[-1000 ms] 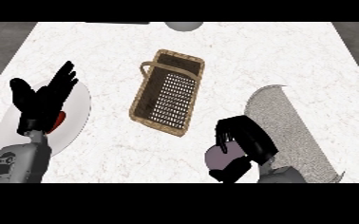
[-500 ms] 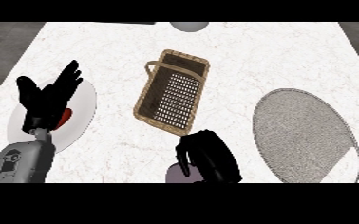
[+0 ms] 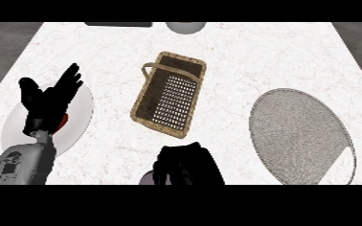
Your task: Pick the eggplant from the placemat and place it in the basket
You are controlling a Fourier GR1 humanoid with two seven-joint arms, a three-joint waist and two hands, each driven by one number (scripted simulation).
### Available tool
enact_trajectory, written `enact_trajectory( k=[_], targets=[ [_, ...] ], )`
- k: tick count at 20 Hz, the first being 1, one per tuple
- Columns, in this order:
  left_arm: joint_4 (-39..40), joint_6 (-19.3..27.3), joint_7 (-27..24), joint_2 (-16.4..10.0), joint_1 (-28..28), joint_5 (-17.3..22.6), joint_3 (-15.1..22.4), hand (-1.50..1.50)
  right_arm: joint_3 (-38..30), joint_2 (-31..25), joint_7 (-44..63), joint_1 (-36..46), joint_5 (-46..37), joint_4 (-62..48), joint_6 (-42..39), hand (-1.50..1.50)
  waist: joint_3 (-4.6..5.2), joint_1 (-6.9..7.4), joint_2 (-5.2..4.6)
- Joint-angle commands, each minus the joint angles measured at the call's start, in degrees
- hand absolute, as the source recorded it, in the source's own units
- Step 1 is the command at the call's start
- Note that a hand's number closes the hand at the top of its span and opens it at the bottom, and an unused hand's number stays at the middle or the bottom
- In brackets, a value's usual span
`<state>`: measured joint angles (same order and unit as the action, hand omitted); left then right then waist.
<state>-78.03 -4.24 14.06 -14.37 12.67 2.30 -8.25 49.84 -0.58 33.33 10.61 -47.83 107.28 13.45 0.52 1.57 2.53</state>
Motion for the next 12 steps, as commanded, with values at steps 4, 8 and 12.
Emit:
enact_trajectory(
  k=[4,8,12],
  targets=[
    [0.16,0.12,-0.33,-1.07,0.59,0.08,-1.07,0.00,4.55,0.50,15.13,5.95,-7.12,3.47,6.82,1.50,0.27,-0.98,0.09],
    [0.62,0.24,-0.29,-0.43,-0.38,-0.14,-0.63,0.00,4.01,0.52,22.36,11.57,-11.18,4.14,7.42,1.50,0.34,-0.63,-0.08],
    [0.19,0.47,-0.50,-0.12,0.39,-0.29,-0.32,0.00,1.77,0.55,29.01,17.73,-13.78,3.91,6.79,1.50,0.35,-0.21,-0.26]
  ],
)
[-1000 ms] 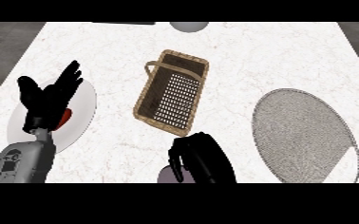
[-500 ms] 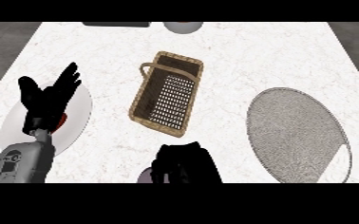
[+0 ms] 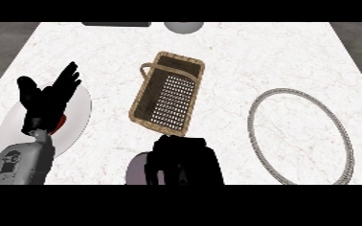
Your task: Pick the eggplant from the placemat and place it in the basket
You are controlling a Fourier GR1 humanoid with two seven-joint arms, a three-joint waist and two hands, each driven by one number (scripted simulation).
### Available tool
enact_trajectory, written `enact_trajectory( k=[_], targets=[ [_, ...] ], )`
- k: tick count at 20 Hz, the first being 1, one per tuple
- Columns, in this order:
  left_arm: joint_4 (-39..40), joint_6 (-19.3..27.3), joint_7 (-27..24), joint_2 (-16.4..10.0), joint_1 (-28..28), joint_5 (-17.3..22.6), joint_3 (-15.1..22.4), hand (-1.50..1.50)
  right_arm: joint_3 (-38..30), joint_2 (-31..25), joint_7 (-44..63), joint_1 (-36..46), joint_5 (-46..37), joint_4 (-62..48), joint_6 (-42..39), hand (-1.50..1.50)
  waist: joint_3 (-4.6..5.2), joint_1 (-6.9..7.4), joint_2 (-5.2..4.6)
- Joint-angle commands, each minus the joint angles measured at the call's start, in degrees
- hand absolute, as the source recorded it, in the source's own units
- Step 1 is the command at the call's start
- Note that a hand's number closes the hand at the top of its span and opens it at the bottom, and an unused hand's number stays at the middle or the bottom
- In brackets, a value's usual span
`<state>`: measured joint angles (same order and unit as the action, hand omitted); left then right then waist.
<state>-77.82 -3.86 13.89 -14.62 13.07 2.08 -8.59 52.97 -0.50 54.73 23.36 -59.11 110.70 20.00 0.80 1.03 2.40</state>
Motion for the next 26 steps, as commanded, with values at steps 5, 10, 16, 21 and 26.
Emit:
enact_trajectory(
  k=[5,10,16,21,26],
  targets=[
    [-0.42,-0.67,0.29,0.65,0.71,0.29,0.91,0.00,-5.95,0.48,14.24,13.01,-4.82,-1.52,-1.56,1.50,-0.03,0.94,-0.39],
    [0.29,-0.36,0.11,-0.13,0.85,-0.40,0.56,0.00,-10.99,0.48,19.26,21.10,-7.58,-6.34,-6.22,1.50,-0.01,1.34,-0.66],
    [0.60,-0.65,-0.50,0.38,1.03,-0.28,0.91,0.00,-15.86,0.47,26.37,32.01,-7.99,-12.01,-11.39,1.50,-0.16,2.34,-0.95],
    [0.94,-0.06,-1.27,2.05,2.12,-0.34,1.67,0.00,-19.32,0.47,29.72,41.99,-3.70,-18.85,-14.27,1.50,-0.27,3.02,-1.62],
    [-0.11,-0.42,-1.06,0.40,2.19,-0.27,0.72,0.00,-22.43,0.46,30.46,47.76,-0.99,-25.33,-12.74,1.50,-0.52,3.11,-1.84]
  ],
)
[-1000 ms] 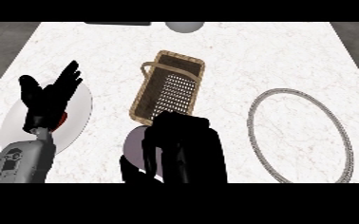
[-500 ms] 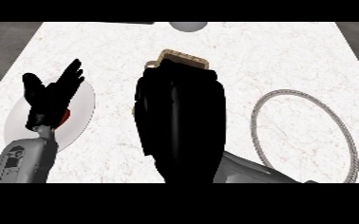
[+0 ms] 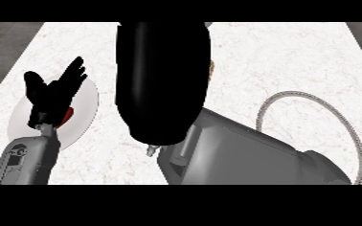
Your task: Pick the eggplant from the placemat and place it in the basket
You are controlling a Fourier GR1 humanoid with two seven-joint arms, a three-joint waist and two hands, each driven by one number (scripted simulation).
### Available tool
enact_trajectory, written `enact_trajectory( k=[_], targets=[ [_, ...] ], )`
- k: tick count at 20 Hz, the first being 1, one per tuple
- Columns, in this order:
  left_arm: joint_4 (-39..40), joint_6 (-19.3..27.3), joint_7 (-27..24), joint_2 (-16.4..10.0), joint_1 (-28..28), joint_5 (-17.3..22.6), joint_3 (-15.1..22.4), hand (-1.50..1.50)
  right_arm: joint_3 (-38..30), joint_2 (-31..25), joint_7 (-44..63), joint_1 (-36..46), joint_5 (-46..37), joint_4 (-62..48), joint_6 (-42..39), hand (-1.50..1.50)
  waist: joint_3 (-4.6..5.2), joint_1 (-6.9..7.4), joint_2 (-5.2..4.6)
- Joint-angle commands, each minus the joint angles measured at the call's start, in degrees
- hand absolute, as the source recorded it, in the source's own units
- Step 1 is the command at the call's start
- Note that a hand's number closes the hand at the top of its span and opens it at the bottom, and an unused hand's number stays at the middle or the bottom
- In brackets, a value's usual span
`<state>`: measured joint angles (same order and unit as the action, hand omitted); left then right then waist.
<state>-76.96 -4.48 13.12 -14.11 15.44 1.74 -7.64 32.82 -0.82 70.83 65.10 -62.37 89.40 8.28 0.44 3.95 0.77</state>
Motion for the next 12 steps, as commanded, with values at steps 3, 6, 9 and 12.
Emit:
enact_trajectory(
  k=[3,6,9,12],
  targets=[
    [-0.54,-0.01,1.26,0.20,1.12,0.53,-0.07,0.00,-3.14,0.78,14.36,8.22,4.00,-6.55,1.33,1.50,-0.18,0.16,-0.27],
    [0.51,1.50,-0.87,0.73,0.04,-0.98,0.01,0.00,-1.85,0.78,14.36,8.20,5.23,-8.11,3.72,1.50,-0.24,-0.60,-0.50],
    [0.79,0.81,-0.29,0.23,0.42,-0.34,-0.39,0.00,-6.72,0.78,14.36,5.97,-3.68,-12.40,7.17,-1.50,-0.23,-1.72,-0.46],
    [0.89,-0.12,0.02,-0.60,0.42,0.70,-1.32,0.00,-7.03,0.78,14.35,5.28,-1.27,-11.90,6.25,-1.50,-0.27,-1.59,-0.31]
  ],
)
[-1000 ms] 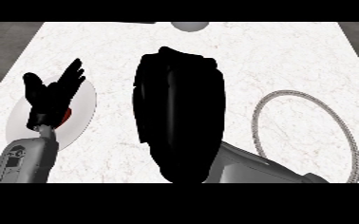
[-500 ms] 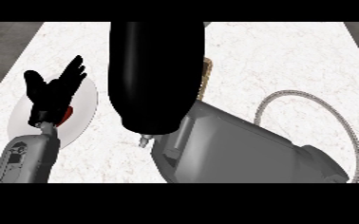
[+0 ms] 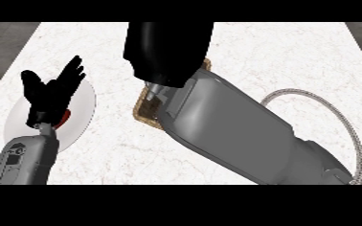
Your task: Pick the eggplant from the placemat and place it in the basket
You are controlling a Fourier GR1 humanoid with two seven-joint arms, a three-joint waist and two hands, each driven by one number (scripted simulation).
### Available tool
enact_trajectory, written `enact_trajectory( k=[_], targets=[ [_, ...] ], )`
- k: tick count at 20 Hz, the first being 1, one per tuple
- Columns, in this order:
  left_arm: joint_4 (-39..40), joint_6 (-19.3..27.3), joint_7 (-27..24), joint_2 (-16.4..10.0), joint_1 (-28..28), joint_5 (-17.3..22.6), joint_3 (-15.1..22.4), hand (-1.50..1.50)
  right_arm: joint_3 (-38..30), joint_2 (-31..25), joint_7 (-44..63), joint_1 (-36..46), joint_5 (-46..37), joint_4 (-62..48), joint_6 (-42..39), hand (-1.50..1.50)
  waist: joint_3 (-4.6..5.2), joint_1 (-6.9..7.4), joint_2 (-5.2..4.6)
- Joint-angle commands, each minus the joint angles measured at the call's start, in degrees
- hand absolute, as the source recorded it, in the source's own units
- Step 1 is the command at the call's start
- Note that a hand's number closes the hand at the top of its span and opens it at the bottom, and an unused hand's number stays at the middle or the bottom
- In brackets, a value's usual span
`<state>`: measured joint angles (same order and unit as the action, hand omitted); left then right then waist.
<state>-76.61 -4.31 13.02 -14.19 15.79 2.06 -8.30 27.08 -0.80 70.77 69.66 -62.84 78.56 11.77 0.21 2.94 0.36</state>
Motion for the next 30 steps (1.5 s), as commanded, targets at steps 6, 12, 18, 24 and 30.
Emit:
enact_trajectory(
  k=[6,12,18,24,30],
  targets=[
    [-0.40,-2.31,-1.32,-1.50,-0.69,1.12,-0.82,0.00,1.87,0.76,14.07,3.27,2.12,-5.13,8.29,-1.50,-0.07,0.23,-0.40],
    [0.47,-0.89,-0.49,-0.79,-0.72,0.51,-0.84,0.00,-5.71,0.76,14.41,4.67,-2.35,-1.18,12.51,-1.50,-0.14,-0.57,0.29],
    [0.29,1.20,-0.50,-0.47,-1.43,0.10,-1.87,0.00,-13.88,0.77,13.99,-2.19,-7.81,9.17,17.49,-1.50,-0.36,-3.54,0.74],
    [-2.12,0.67,0.56,-1.21,-3.14,0.83,-2.39,0.00,-17.13,0.79,13.87,-9.44,-4.51,24.94,10.00,-1.50,-0.40,-4.58,1.34],
    [-0.88,1.90,-1.27,-1.05,-4.67,0.53,-3.73,0.00,-13.89,0.80,11.81,-23.91,1.06,43.76,-1.49,-1.50,-0.31,-6.54,1.22]
  ],
)
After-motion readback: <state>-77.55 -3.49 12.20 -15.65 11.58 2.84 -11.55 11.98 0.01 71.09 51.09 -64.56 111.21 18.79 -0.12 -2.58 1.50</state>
